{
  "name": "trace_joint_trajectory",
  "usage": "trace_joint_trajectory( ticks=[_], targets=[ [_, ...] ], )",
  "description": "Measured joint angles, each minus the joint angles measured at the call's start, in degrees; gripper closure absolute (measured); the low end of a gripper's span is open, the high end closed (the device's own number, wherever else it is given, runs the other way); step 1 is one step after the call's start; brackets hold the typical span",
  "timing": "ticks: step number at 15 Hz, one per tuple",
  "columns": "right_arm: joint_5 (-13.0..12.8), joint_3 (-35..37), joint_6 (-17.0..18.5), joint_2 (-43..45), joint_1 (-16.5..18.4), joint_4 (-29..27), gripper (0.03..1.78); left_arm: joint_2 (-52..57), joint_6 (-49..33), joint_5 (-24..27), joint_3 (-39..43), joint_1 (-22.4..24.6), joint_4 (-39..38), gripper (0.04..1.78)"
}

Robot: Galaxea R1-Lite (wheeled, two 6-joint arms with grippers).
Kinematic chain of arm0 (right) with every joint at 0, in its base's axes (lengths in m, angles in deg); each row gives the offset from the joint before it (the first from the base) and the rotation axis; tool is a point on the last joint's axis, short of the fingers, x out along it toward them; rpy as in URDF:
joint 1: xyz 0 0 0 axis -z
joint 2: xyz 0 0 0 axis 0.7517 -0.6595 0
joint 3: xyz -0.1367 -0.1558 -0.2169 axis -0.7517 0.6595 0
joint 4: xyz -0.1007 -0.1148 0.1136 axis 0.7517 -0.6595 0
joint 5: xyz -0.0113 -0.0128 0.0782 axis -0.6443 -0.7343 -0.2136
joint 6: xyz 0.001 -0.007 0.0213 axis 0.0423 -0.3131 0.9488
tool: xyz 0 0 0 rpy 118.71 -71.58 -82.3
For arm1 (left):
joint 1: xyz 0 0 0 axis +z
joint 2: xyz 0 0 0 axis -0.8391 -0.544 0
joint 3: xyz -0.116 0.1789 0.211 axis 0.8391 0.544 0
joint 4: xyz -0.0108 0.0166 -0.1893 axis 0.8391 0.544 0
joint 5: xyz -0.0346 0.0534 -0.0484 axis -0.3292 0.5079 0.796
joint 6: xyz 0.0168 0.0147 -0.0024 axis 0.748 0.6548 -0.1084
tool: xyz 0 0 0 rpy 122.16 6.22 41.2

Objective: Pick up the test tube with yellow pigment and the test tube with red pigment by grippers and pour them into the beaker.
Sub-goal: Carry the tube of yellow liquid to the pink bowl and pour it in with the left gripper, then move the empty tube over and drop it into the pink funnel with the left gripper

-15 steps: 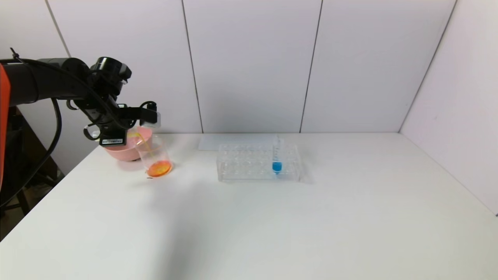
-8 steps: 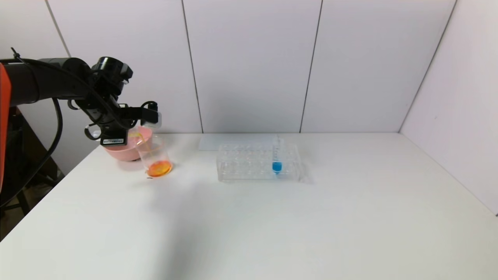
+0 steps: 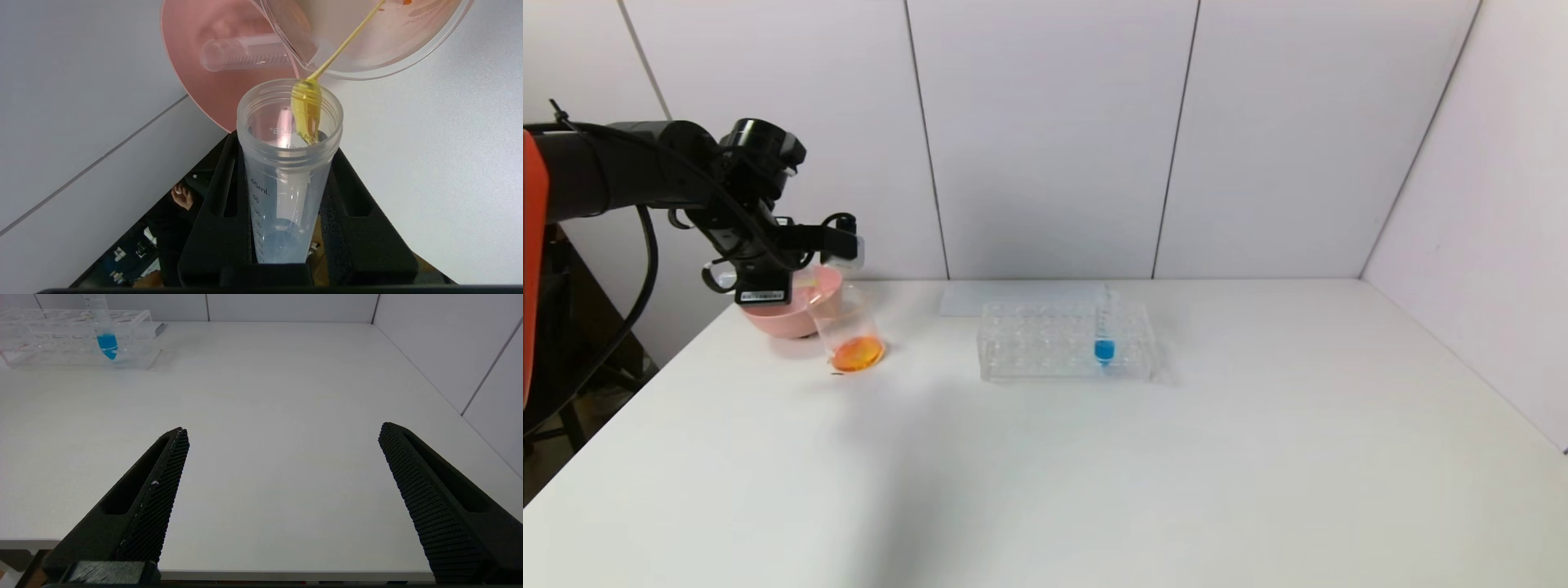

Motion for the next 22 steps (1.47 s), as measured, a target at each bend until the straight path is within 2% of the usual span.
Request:
trace_joint_trajectory(
  ticks=[22],
  targets=[
    [0.0,0.0,0.0,0.0,0.0,0.0,0.11,0.1,0.0,-4.5,0.0,-2.0,-0.6,1.33]
  ],
)
